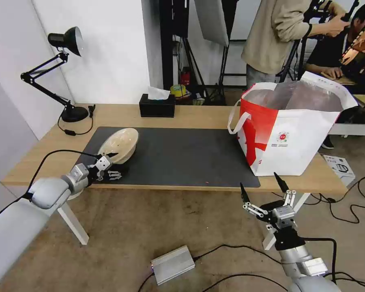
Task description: Pick up the trash from the table and place it into the takeout bag.
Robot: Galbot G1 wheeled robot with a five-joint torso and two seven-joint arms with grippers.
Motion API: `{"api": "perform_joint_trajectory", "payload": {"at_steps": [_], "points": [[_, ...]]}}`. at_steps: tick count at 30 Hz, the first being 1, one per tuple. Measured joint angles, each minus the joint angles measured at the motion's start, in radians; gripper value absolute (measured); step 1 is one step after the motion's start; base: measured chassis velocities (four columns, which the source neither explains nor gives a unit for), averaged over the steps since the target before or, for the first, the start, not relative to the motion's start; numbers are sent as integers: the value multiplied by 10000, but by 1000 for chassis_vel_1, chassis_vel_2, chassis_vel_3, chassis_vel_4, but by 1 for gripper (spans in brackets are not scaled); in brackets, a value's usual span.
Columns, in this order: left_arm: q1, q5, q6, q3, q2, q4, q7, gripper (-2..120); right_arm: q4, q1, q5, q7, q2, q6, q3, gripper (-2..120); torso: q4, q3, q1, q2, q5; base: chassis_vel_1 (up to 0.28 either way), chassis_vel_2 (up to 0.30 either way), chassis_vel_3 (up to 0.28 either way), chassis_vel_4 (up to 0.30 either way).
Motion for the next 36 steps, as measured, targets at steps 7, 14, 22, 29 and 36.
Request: {"api": "perform_joint_trajectory", "payload": {"at_steps": [7,14,22,29,36], "points": [[-30,129,-104,-2,-45,107,-43,43,0,0,0,0,0,0,0,100,1,0,0,0,2,0,0,0,0],[-153,257,-145,70,-149,245,-40,25,0,0,0,0,0,0,0,100,0,-1,-3,1,3,0,0,0,0],[-232,309,-152,123,-230,305,-34,19,0,0,0,0,0,0,0,100,2,0,-2,-1,2,0,0,0,0],[-284,339,-155,140,-276,335,-31,12,0,0,0,0,0,0,1,100,1,0,-2,-1,0,0,0,0,0],[-293,358,-158,128,-286,338,-30,3,0,0,0,0,0,0,0,100,-2,0,0,-2,-1,0,0,0,0]]}}
